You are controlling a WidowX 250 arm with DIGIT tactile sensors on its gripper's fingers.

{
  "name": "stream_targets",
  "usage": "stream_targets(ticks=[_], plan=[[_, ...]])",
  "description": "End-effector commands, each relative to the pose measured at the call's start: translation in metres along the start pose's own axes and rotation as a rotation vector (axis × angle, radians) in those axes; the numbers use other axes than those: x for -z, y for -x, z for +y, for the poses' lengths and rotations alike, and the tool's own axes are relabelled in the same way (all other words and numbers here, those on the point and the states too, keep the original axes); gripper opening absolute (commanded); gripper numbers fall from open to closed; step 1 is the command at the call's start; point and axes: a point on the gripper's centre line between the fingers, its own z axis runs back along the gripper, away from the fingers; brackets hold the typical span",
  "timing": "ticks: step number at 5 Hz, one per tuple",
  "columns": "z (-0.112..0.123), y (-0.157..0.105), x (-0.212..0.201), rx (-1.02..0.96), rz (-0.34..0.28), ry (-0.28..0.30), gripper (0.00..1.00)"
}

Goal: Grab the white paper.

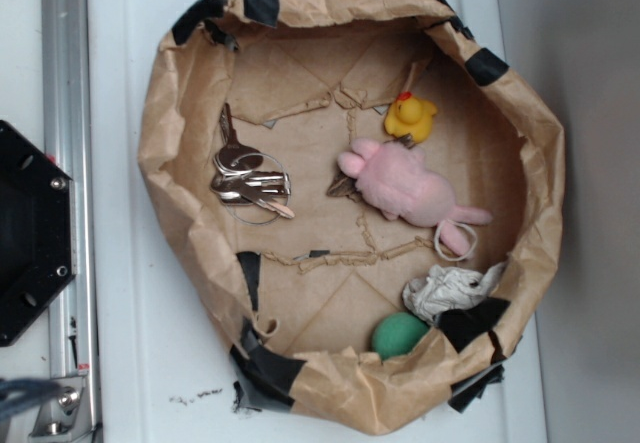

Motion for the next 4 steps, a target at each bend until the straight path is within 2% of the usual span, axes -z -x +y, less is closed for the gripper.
stream_targets(ticks=[1,2,3,4], plan=[[0.000,0.000,0.000,0.000,0.000,0.000,1.00],[0.005,-0.045,0.034,0.094,0.000,0.028,1.00],[0.003,-0.089,0.053,0.166,-0.105,0.051,1.00],[0.004,-0.120,0.074,0.248,-0.206,0.061,1.00]])
